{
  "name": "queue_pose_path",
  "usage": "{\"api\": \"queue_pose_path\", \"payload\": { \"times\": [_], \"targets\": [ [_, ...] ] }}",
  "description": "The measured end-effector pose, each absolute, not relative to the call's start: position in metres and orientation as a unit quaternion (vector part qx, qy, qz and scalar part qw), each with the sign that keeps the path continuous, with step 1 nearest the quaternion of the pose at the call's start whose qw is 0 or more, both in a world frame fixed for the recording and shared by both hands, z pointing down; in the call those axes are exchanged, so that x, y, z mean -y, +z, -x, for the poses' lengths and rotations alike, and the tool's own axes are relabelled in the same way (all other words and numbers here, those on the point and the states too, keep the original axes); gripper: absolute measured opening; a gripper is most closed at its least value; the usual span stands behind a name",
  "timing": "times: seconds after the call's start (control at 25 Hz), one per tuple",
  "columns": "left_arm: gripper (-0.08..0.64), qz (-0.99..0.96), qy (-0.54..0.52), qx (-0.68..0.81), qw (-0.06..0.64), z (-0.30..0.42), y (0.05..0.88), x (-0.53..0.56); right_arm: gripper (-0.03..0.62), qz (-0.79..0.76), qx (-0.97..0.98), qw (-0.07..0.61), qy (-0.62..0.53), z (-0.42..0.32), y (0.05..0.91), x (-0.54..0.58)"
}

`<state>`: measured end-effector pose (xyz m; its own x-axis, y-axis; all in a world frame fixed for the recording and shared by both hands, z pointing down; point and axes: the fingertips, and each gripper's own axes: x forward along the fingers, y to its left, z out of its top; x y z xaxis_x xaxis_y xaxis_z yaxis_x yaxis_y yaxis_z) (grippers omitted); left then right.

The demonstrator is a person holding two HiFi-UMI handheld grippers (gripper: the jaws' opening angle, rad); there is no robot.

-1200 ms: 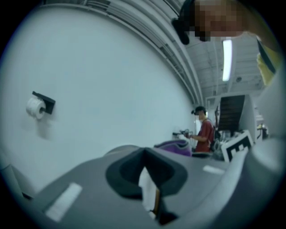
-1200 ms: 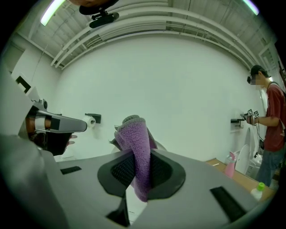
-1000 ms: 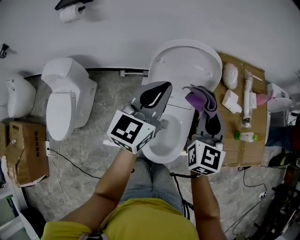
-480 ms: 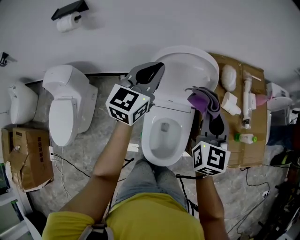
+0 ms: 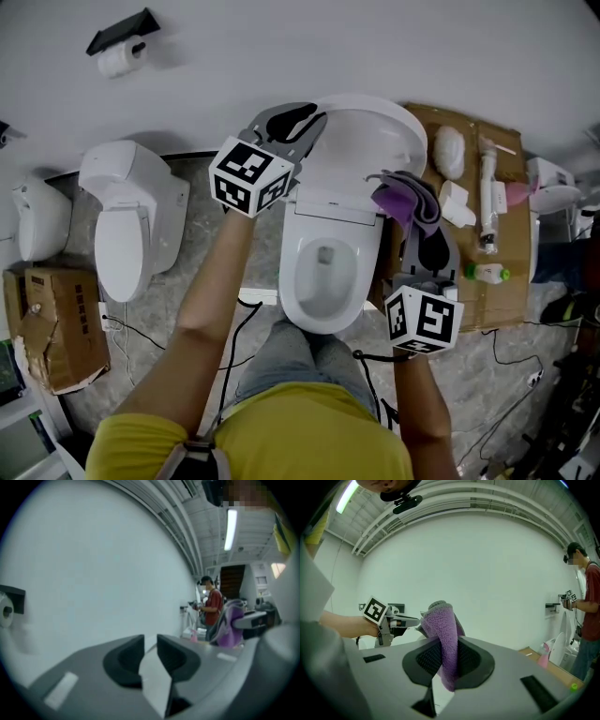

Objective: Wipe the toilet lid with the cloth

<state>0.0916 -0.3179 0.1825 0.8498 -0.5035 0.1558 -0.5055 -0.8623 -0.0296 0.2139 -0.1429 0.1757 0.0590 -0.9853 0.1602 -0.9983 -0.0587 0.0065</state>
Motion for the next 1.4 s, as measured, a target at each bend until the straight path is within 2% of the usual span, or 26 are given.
{"api": "queue_pose_path", "payload": {
  "times": [0.24, 0.76, 1.16, 1.24, 1.4],
  "targets": [
    [0.152, -0.968, 0.121, 0.219, -0.003, -0.106, 0.197, 0.338, 0.040, -0.725, 0.684, 0.055, 0.058, -0.220, 0.172, 0.144],
    [0.251, -0.967, 0.224, 0.120, 0.001, -0.127, 0.237, 0.369, 0.040, -0.728, 0.680, 0.055, 0.067, -0.223, 0.171, 0.142],
    [0.255, -0.965, 0.249, 0.079, 0.023, -0.138, 0.254, 0.370, 0.040, -0.737, 0.670, 0.057, 0.075, -0.226, 0.176, 0.131],
    [0.225, -0.965, 0.247, 0.082, 0.022, -0.136, 0.252, 0.370, 0.040, -0.737, 0.669, 0.058, 0.075, -0.226, 0.175, 0.129],
    [0.216, -0.968, 0.240, 0.078, 0.015, -0.133, 0.249, 0.360, 0.040, -0.737, 0.670, 0.055, 0.076, -0.223, 0.175, 0.123]
  ]
}}
